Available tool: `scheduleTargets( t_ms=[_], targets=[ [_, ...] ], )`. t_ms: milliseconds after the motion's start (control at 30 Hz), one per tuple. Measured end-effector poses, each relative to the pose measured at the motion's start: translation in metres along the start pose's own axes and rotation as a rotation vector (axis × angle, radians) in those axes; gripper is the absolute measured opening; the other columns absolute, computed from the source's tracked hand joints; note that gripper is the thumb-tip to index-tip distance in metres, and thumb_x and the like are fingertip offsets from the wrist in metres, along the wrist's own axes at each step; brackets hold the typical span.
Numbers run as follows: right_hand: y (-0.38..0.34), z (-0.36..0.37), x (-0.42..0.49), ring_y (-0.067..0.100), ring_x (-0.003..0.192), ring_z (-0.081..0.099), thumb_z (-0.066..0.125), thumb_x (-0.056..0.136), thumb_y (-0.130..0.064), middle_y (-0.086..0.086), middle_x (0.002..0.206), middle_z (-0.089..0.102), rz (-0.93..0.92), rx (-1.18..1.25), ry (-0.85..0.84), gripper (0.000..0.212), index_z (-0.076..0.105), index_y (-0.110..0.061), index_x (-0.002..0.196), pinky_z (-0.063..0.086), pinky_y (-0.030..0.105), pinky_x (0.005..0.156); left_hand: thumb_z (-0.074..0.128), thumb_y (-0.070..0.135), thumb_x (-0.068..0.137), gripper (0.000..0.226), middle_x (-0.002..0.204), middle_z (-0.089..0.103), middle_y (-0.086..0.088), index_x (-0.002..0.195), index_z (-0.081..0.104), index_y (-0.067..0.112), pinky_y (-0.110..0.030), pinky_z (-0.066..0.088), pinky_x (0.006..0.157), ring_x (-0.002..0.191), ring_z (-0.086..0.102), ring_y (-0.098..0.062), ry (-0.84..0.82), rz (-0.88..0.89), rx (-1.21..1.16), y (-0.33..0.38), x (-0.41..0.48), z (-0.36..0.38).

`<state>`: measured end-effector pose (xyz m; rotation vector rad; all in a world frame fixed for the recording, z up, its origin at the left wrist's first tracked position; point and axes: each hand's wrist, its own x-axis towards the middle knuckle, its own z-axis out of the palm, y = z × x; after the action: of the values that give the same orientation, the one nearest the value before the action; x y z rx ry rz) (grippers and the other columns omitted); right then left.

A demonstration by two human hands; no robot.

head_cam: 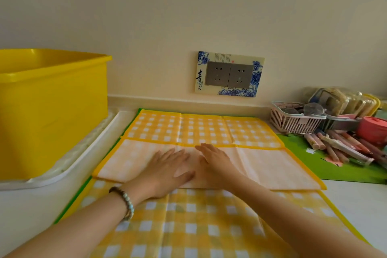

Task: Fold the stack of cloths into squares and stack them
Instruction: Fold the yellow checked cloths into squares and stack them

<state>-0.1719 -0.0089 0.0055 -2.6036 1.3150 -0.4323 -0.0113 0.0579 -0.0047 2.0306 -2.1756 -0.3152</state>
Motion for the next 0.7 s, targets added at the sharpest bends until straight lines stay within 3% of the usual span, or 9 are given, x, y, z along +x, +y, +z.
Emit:
scheduleTargets(
  t_ms=[67,133,200,333,567,700],
  targets=[
    [-0.002,0.009,-0.005,0.014,0.144,0.016,0.026,0.101,-0.026,-0.001,0.156,0.021,0.035,0.005,-0.029,0.045,0.029,-0.021,0.145,0.011,0.033,0.117,0.013,0.077,0.081,0.081,0.157,-0.003,0.015,0.149,0.007,0.033,-0.038,-0.004,0.117,0.144,-0.008,-0.006,0.005,0.005,0.024,0.0,0.001,0.001],
    [0.002,0.012,-0.012,0.013,0.145,0.011,0.021,0.102,-0.036,-0.004,0.157,0.017,0.055,-0.016,-0.039,0.047,0.025,-0.025,0.147,0.005,0.033,0.117,-0.004,0.09,0.058,0.107,0.157,-0.004,0.016,0.149,0.006,0.034,-0.038,-0.003,0.117,0.144,-0.008,-0.006,0.018,0.021,0.037,-0.002,0.001,0.002],
    [0.012,0.009,-0.018,0.012,0.145,0.007,0.021,0.099,-0.046,-0.007,0.158,0.013,0.068,-0.061,-0.062,0.05,0.02,-0.033,0.148,0.003,0.034,0.117,-0.013,0.091,0.047,0.118,0.157,-0.005,0.017,0.149,0.005,0.035,-0.038,-0.004,0.117,0.144,-0.009,-0.006,0.022,0.022,0.03,-0.003,0.001,0.002],
    [0.056,-0.008,-0.033,0.011,0.146,0.004,0.023,0.095,-0.058,-0.011,0.158,0.008,0.162,-0.112,-0.072,0.055,0.016,-0.041,0.147,0.002,0.034,0.118,-0.003,0.092,0.054,0.11,0.156,-0.008,0.019,0.149,0.003,0.037,-0.04,-0.006,0.117,0.143,-0.012,-0.005,0.013,0.026,0.039,-0.004,-0.001,0.002],
    [0.138,-0.05,-0.07,0.01,0.146,0.002,0.02,0.097,-0.054,-0.01,0.158,0.005,0.336,-0.228,-0.107,0.054,0.011,-0.039,0.148,0.0,0.027,0.116,-0.011,0.096,0.046,0.119,0.156,-0.008,0.019,0.149,0.002,0.038,-0.042,-0.006,0.117,0.143,-0.011,-0.005,0.016,0.032,0.036,-0.005,0.001,0.005],
    [0.138,-0.052,-0.069,0.012,0.146,0.0,0.02,0.097,-0.053,-0.009,0.159,0.005,0.356,-0.217,-0.141,0.054,0.01,-0.037,0.149,-0.001,0.03,0.117,0.0,0.091,0.057,0.103,0.156,-0.009,0.018,0.148,0.003,0.043,-0.043,-0.007,0.116,0.144,-0.013,-0.008,-0.004,0.032,0.036,-0.003,-0.001,0.002]
  ],
)
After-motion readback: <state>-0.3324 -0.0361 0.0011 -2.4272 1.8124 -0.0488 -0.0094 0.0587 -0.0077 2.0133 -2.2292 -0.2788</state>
